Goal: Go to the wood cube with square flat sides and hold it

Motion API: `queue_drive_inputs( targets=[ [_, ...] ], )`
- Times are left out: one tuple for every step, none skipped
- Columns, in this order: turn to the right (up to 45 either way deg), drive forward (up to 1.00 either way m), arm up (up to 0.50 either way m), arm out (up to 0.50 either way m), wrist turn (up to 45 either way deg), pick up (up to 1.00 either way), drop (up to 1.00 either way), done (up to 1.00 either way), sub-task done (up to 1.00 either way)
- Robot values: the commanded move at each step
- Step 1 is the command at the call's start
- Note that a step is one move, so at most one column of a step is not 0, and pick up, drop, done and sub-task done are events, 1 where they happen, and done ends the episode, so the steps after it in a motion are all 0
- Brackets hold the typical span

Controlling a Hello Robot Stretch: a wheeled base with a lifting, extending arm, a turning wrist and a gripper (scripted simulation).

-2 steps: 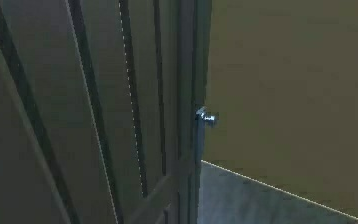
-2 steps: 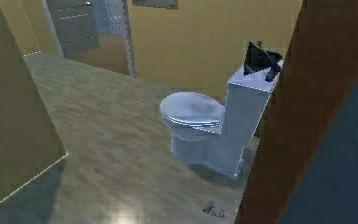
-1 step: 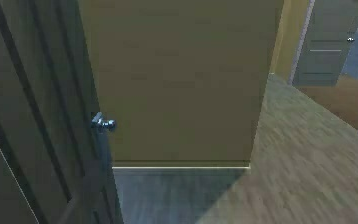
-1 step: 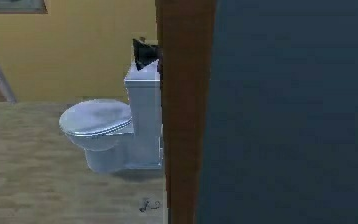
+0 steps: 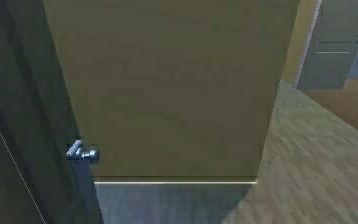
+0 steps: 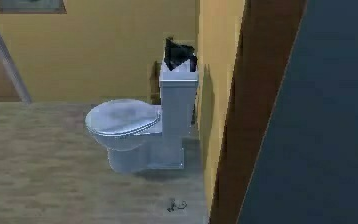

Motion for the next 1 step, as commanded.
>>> queue_drive_inputs(
  targets=[
    [39.0, 0.00, 0.00, 0.00, 0.0, 0.00, 0.00, 0.00, 0.00]
  ],
)
